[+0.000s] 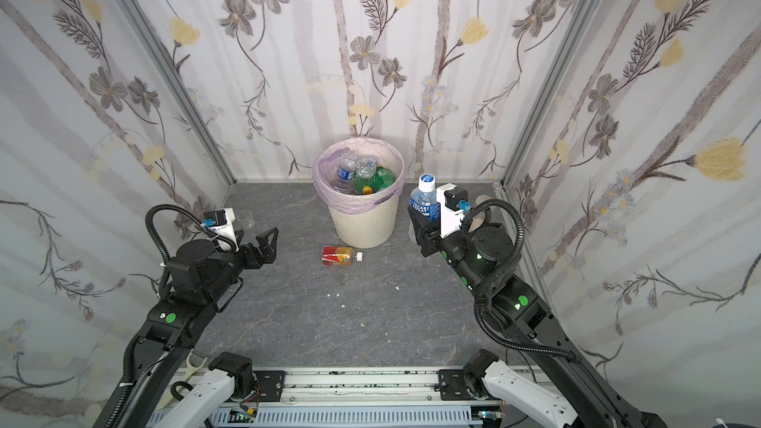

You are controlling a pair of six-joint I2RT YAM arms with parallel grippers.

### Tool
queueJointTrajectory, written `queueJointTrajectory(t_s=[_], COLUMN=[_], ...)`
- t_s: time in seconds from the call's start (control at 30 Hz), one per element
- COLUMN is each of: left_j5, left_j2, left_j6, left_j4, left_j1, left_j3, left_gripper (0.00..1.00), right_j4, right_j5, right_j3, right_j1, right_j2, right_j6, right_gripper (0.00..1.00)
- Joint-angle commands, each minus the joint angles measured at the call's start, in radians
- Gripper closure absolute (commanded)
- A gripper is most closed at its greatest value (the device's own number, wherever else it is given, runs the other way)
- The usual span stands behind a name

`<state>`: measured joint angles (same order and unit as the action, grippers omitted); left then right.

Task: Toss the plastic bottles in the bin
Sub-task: 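Carry the water bottle over the bin and open the right gripper, then reach the left gripper to the red-and-yellow bottle while the right withdraws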

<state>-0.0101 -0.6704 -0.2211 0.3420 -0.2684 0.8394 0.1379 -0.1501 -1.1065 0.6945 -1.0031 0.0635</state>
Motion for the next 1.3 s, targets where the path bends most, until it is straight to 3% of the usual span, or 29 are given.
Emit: queueJointTrajectory(t_s=[0.0,0.17,0.23,0.3,0.33,0.43,0.6,0.83,1.07,1.17,1.27], left_j5=[0.005,0.012,0.02,0.032,0.032,0.033,0.036,0.087,0.104,0.117,0.125], left_j2=[0.002,-0.006,-0.013,-0.022,-0.024,-0.019,-0.023,-0.134,-0.294,-0.386,-0.498], left_j6=[-0.013,-0.018,-0.019,-0.018,-0.018,-0.014,-0.001,0.071,0.223,0.326,0.429], left_j4=[0.002,0.006,0.008,0.016,0.023,0.045,0.056,0.052,0.052,0.052,0.051], left_j1=[0.001,0.001,0.001,0.001,0.002,0.001,0.001,-0.003,-0.056,-0.111,-0.184], left_j3=[0.01,0.019,0.022,0.029,0.033,0.041,0.033,0.047,0.09,0.12,0.151], left_gripper=[0.0,0.0,0.0,0.0,0.0,0.0,0.0,0.0,0.0,0.07,0.07], right_j4=[-0.012,-0.023,0.023,0.129,0.179,0.233,0.147,0.097,0.034,-0.001,-0.016], right_j5=[0.039,0.166,0.225,0.269,0.288,0.289,0.26,0.228,0.211,0.215,0.239], right_j3=[-0.072,-0.349,-0.533,-0.757,-0.84,-0.912,-0.712,-0.472,-0.16,-0.038,0.072], right_j1=[-0.001,-0.071,-0.124,-0.18,-0.197,-0.211,-0.21,-0.21,-0.213,-0.216,-0.217], right_j2=[-0.069,-0.367,-0.555,-0.765,-0.828,-0.887,-0.748,-0.524,-0.265,-0.153,-0.057], right_j6=[0.027,0.052,0.078,0.102,0.107,0.111,0.11,0.108,0.114,0.123,0.129], right_gripper=[0.83,0.78,0.48,0.09,0.01,0.0,0.0,0.0,0.0,0.0,0.0])
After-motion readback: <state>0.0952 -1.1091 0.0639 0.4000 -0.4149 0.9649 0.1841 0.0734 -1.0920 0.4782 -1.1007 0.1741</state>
